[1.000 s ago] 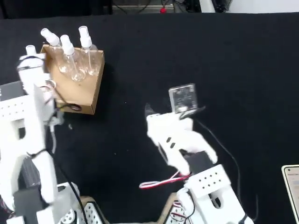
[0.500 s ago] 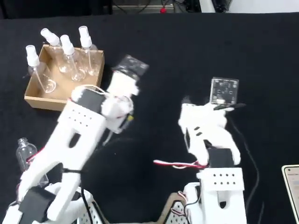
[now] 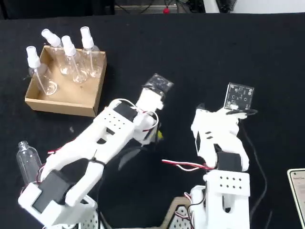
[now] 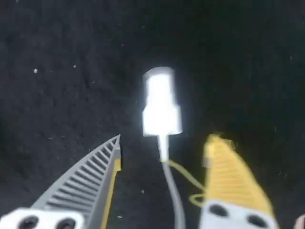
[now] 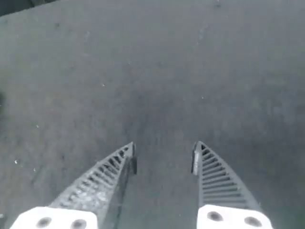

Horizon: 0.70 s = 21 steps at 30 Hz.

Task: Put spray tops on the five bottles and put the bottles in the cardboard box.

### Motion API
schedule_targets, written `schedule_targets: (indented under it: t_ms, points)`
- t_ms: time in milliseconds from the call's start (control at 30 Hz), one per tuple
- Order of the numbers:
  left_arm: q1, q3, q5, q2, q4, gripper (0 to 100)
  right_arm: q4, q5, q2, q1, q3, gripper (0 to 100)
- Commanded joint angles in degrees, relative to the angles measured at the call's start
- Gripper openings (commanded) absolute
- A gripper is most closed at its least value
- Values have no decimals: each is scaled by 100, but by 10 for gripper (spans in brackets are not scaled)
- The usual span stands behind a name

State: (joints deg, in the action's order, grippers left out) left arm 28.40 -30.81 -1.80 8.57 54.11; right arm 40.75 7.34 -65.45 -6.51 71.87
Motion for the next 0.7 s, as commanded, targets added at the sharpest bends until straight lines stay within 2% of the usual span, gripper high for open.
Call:
schedule_targets:
  t_ms: [0, 67, 167, 267, 367, 433, 567, 667]
  points:
    - [-57, 505, 422, 18, 141, 332, -18, -18, 57, -62, -40, 191]
    - [-136, 892, 422, 18, 580, 333, -18, -18, 57, 0, -4, 192]
    - [-444, 1736, 413, 18, 1705, 333, 26, -18, 57, 352, 13, 194]
    - [-1138, 2976, 360, 35, 3235, 333, 26, -18, 75, 782, -40, 194]
    - [-2114, 3776, -264, 35, 4334, 333, 18, -18, 57, 1213, -40, 194]
    - [-2862, 3864, -659, 62, 4659, 332, 26, -18, 57, 1380, -31, 194]
    - [-4435, 3530, -897, 123, 4668, 332, 26, -18, 57, 1451, 4, 194]
    - [-5279, 3125, -1319, 193, 4668, 332, 35, -18, 75, 1459, 13, 194]
